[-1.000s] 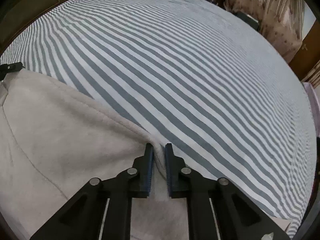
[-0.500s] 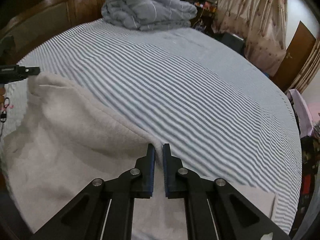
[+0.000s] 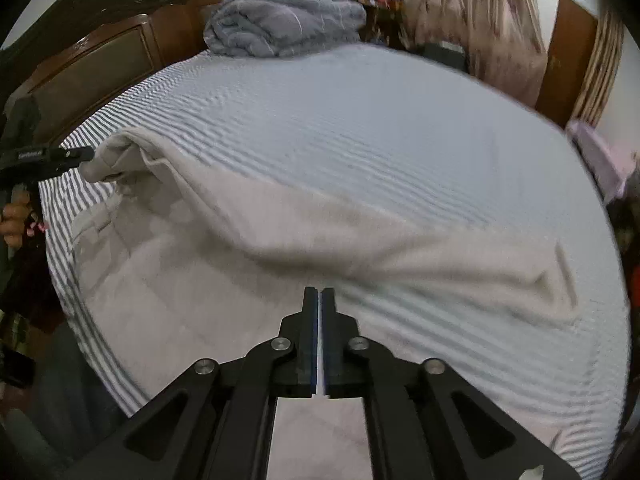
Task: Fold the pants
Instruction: 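Lift the waistband with both tools and fold it toward the pant hems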
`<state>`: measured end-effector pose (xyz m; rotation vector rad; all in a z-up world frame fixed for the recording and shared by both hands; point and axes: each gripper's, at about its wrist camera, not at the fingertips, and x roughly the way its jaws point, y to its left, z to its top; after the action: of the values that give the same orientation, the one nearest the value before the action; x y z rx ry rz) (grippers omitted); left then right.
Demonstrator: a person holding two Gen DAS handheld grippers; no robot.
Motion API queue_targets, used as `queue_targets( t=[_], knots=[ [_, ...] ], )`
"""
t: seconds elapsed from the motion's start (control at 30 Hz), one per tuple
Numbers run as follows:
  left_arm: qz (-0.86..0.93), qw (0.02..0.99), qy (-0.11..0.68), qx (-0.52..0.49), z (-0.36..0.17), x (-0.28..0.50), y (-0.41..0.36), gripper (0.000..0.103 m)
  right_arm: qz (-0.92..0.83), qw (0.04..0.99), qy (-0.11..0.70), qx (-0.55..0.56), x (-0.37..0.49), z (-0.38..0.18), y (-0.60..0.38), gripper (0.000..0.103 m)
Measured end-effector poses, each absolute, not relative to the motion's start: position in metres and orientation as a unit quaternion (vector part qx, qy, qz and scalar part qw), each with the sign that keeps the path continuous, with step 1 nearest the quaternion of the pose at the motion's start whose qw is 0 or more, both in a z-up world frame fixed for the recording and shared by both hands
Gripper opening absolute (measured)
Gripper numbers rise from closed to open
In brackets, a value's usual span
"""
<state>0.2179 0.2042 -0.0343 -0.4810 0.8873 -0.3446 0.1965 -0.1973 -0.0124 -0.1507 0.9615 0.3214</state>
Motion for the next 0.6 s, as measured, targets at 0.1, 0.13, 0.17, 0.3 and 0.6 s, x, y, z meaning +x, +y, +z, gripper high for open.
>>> queue_targets(
  t=[0.1, 0.13, 0.17, 0.3, 0.6],
  knots=[
    [-0.163, 0.843, 0.441, -0.26, -0.049, 0.205, 0.208, 0.0, 0.154, 0.863, 0.478, -0.048, 0.2, -0.034, -0.195, 0.009],
    [-0.159, 0.846, 0.441, -0.254, -0.05, 0.201, 0.207, 0.0, 0.155, 0.861, 0.483, -0.044, 0.198, -0.039, -0.196, 0.013],
    [-0.153, 0.849, 0.444, -0.243, -0.052, 0.197, 0.206, 0.0, 0.139, 0.867, 0.475, -0.061, 0.199, -0.043, -0.191, 0.019],
    [-0.166, 0.835, 0.455, -0.261, -0.06, 0.188, 0.207, 0.0, 0.148, 0.865, 0.459, -0.136, 0.212, -0.046, -0.167, 0.038],
    [-0.128, 0.831, 0.466, -0.276, -0.069, 0.214, 0.233, 0.01, 0.237, 0.787, 0.46, -0.337, 0.269, -0.062, -0.117, 0.046]
  ],
)
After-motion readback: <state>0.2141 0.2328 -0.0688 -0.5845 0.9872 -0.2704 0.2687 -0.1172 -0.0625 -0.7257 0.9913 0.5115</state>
